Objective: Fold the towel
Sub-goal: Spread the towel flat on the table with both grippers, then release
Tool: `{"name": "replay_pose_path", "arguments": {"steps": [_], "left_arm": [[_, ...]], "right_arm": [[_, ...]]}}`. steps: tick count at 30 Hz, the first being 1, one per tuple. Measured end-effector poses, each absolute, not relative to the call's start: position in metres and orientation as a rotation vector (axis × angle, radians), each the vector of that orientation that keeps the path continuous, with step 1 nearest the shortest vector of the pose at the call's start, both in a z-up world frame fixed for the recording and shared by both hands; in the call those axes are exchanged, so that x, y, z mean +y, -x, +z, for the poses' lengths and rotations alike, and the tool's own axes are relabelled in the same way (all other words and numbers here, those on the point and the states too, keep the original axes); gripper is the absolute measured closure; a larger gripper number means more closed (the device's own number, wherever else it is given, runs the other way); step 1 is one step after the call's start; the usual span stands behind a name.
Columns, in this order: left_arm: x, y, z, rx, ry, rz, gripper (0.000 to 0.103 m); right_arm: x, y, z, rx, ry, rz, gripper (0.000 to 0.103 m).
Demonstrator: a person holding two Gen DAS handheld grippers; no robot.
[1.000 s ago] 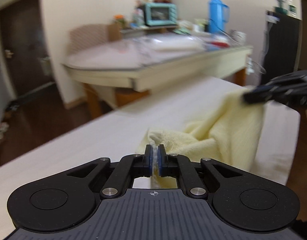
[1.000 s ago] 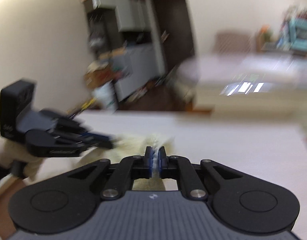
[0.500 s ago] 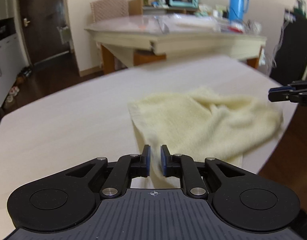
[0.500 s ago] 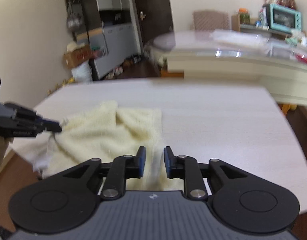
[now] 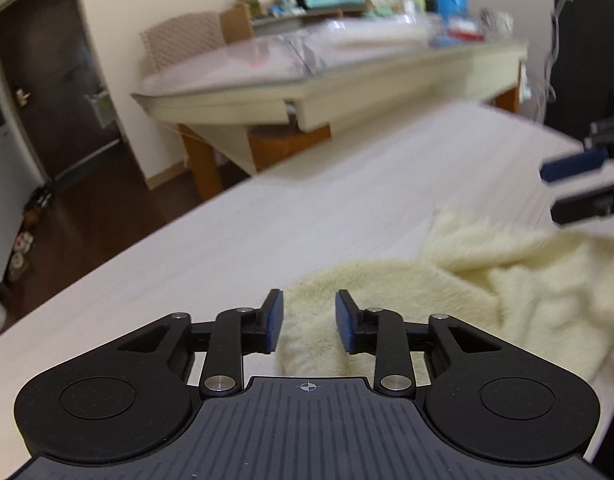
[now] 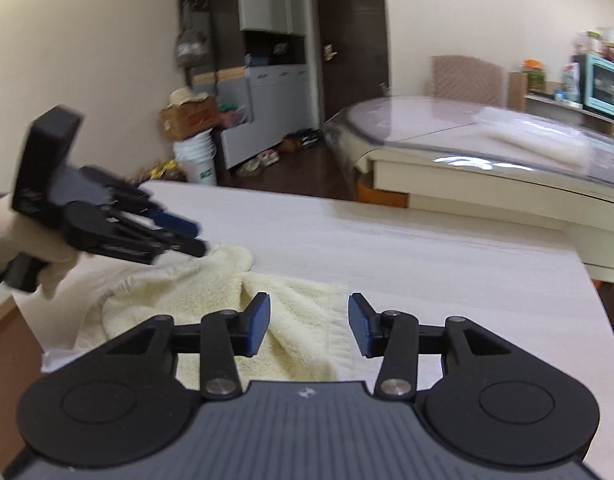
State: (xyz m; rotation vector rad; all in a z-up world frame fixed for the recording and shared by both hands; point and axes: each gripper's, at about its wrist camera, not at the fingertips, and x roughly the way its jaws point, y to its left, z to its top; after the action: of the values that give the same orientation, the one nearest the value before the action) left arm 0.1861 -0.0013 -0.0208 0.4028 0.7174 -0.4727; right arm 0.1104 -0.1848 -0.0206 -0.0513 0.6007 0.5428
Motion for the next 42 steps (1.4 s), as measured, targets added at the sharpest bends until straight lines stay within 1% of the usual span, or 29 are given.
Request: {"name": "replay_pose_path", "arguments": {"steps": [10, 12, 14, 15, 18, 25, 27, 30, 33, 38, 40, 42], "left_arm": [[0.025, -0.158, -0.024, 0.739, -0.410, -0.413, 0.072], [0.030, -0.150, -0.023, 0.738, -0.409, -0.399, 0.072], [0.034, -0.143, -0.023, 0.730, -0.403, -0.384, 0.072], [0.034, -0.142, -0.022, 0.727, -0.403, -0.380, 0.072], [0.032, -0.138, -0.021, 0.720, -0.418, -0.361, 0.072], [0.037, -0.128, -0.019, 0.727, -0.408, -0.340, 0.072], [0.038, -0.128, -0.018, 0.725, -0.398, -0.335, 0.070], [0.039, -0.130, -0.017, 0.708, -0.379, -0.324, 0.071], [0.035, -0.135, -0.013, 0.681, -0.353, -0.349, 0.071], [0.013, -0.149, -0.021, 0.682, -0.413, -0.394, 0.070], [0.011, -0.152, -0.024, 0.675, -0.427, -0.385, 0.068], [0.012, -0.160, -0.025, 0.674, -0.434, -0.345, 0.067]], "right_arm": [[-0.149, -0.163, -0.048, 0.656, 0.203, 0.569, 0.056], [-0.140, -0.165, -0.054, 0.670, 0.280, 0.562, 0.056], [-0.141, -0.163, -0.054, 0.663, 0.309, 0.539, 0.055], [-0.143, -0.162, -0.053, 0.661, 0.320, 0.518, 0.056], [-0.159, -0.161, -0.056, 0.643, 0.382, 0.362, 0.056], [-0.209, -0.143, -0.058, 0.690, 0.357, 0.154, 0.055], [-0.218, -0.139, -0.054, 0.663, 0.291, 0.164, 0.059], [-0.227, -0.131, -0.044, 0.608, 0.200, 0.213, 0.058], [-0.220, -0.133, -0.045, 0.618, 0.158, 0.306, 0.055], [-0.189, -0.149, -0.062, 0.648, 0.252, 0.398, 0.054], [-0.183, -0.154, -0.061, 0.645, 0.280, 0.404, 0.054], [-0.176, -0.165, -0.061, 0.637, 0.314, 0.401, 0.054]]}}
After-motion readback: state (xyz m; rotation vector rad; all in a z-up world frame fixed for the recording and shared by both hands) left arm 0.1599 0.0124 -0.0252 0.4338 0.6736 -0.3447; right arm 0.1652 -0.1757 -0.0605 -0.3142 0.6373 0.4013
